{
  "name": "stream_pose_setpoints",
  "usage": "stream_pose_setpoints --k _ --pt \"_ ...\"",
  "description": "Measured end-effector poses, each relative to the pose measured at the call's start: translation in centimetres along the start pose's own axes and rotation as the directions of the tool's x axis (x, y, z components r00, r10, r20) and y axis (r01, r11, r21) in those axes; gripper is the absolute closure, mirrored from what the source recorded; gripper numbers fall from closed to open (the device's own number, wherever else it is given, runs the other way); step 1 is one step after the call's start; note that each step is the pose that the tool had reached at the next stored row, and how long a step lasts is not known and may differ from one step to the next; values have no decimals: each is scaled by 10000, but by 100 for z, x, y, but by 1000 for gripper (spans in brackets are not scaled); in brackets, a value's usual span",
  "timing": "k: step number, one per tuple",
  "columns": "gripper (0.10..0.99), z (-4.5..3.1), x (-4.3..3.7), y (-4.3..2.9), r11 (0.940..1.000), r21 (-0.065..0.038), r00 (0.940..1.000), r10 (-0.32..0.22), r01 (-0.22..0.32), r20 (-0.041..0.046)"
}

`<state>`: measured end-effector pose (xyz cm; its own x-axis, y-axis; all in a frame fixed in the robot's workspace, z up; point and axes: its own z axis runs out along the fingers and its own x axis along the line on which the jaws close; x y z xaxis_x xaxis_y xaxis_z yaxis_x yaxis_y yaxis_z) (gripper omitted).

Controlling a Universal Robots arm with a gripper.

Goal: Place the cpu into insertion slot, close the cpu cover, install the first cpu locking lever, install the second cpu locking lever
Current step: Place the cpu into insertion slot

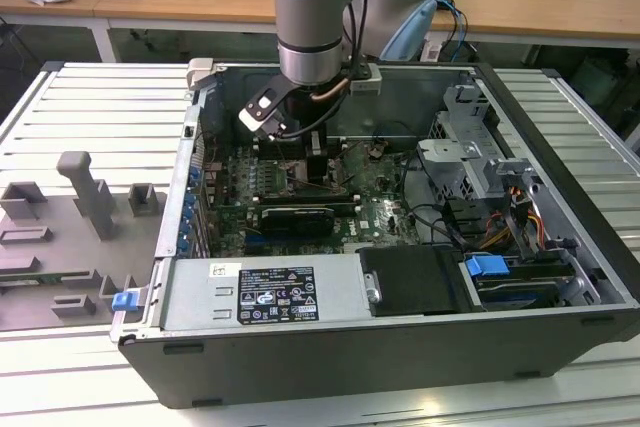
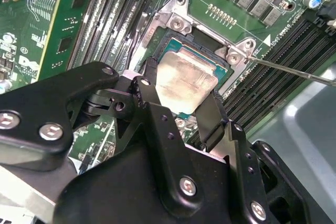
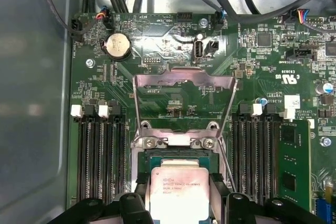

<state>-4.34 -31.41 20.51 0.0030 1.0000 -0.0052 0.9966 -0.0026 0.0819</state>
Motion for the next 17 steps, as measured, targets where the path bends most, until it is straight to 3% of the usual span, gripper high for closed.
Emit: stream_pose_setpoints --k 15,16,17 --pt "549 53 0 5 10000 23 10000 45 -45 5" --pt "541 53 1 5 10000 23 10000 45 -45 5" --pt "475 53 1 5 10000 23 10000 45 -45 5"
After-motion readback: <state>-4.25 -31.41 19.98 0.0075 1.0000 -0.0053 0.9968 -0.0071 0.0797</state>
